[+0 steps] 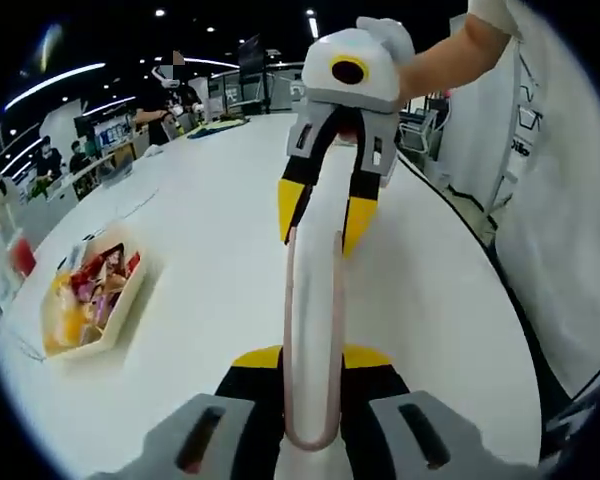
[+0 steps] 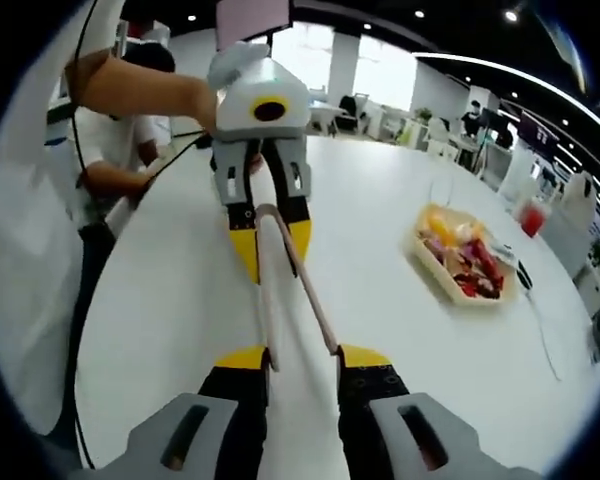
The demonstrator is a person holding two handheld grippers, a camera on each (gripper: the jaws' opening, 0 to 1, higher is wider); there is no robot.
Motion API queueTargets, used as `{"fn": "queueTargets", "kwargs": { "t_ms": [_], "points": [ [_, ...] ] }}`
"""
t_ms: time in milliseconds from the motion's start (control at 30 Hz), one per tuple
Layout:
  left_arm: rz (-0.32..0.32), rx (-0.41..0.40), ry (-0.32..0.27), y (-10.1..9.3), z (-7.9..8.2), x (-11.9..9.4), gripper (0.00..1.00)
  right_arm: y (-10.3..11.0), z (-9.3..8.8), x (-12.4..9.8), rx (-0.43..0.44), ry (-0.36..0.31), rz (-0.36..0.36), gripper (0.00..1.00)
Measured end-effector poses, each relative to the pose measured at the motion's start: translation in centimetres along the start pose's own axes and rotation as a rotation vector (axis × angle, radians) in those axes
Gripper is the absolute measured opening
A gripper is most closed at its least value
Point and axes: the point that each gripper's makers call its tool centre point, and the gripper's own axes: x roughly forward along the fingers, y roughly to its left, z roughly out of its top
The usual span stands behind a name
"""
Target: Place the target food into the container with the food tongs after gripping and lifting it, then release it inside without dropping or visibly crushing the food.
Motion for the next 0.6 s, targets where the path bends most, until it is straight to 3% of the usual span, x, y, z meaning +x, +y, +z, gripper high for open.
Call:
{"fn": "queueTargets", "kwargs": {
  "t_ms": [333,433,500,567,600],
  "points": [
    [-0.034,-0.040,0.027,0.6,-1.7,0.9,0.17,-0.4,-1.0,1.6,0.050,0.029,0.023,0.28],
    [-0.039,-0.059,-0.021,1.0,-1.1,1.2,0.18,-0.7,-1.6,1.9,0.041,0.061,0.011,0.29],
    [-0.039,-0.064,-0.041,1.4,-1.0,1.3,0.18,-1.0,-2.0,2.2,0.091,0.066,0.010,0.30],
    [-0.016,-0.131,-0.059,1.9,-0.9,1.3,0.18,-1.6,-2.2,2.3,0.121,0.065,-0.011,0.21],
    [-0.003,-0.127,-0.065,2.2,-0.9,1.3,0.18,-1.8,-2.2,2.4,0.130,0.061,-0.019,0.19]
  ]
}}
